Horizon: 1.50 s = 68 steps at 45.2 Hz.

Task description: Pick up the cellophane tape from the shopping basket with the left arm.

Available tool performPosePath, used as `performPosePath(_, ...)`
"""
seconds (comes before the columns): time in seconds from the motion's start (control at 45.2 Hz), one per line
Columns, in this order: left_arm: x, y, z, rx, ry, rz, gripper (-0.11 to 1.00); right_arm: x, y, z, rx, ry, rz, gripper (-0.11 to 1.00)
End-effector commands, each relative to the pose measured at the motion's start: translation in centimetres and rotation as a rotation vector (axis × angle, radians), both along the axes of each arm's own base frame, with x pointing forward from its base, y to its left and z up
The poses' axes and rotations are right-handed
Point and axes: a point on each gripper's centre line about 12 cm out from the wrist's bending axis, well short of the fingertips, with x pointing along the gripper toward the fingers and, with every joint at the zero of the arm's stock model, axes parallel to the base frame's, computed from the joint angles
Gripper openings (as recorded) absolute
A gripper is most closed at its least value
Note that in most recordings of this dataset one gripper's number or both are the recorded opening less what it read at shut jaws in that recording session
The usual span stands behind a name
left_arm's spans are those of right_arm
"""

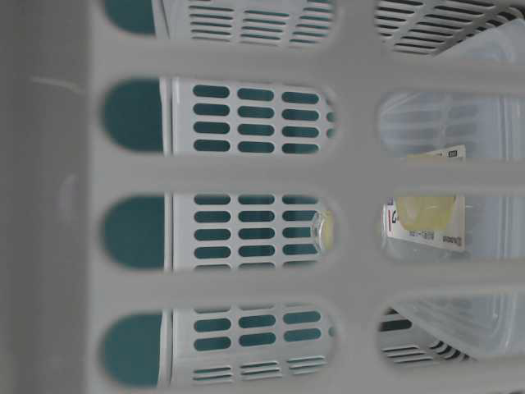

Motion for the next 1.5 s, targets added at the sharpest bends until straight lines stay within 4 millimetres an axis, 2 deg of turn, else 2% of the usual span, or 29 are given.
performPosePath(0.0,1.0,-0.3,2.6,0.032,0.009,-0.015,0.06,0.2,-0.2,0.8,0.001,-0.025,-0.009,0.01)
performPosePath(0.088,1.7,-0.3,3.9,0.033,0.052,-0.013,0.00,0.0,-0.2,1.0,0.007,-0.029,-0.011,0.01)
performPosePath(0.332,5.8,-0.5,7.0,0.041,0.285,-0.015,0.00,-0.4,-0.1,0.5,0.008,0.046,-0.004,0.01)
performPosePath(0.597,11.4,-0.6,7.5,0.045,0.561,-0.010,0.00,-1.1,-0.1,1.0,0.006,0.048,-0.004,0.01)
performPosePath(0.73,14.1,-0.8,7.2,0.047,0.633,-0.013,0.00,-1.3,-0.1,1.1,0.006,0.051,-0.002,0.01)
performPosePath(0.906,16.8,-1.4,6.6,0.052,0.715,-0.023,0.00,-1.3,-0.1,1.1,0.009,0.054,-0.002,0.03)
performPosePath(0.973,17.5,-1.4,6.2,0.051,0.761,-0.021,0.00,-1.3,-0.1,1.1,0.009,0.054,-0.002,0.10)
performPosePath(1.061,18.4,-1.5,5.4,0.052,0.836,-0.020,0.00,-1.3,0.0,1.1,0.017,0.054,0.000,0.25)
performPosePath(1.26,20.2,-1.7,4.4,0.055,0.936,-0.020,0.01,-1.3,0.0,1.1,0.025,0.052,0.000,0.70)
performPosePath(1.327,21.0,-1.7,3.9,0.053,0.957,-0.019,0.11,-1.3,0.0,1.1,0.025,0.054,0.002,0.76)
performPosePath(1.481,22.5,-2.1,2.1,0.030,1.039,-0.010,0.56,-1.3,0.0,1.1,0.025,0.049,0.002,0.75)
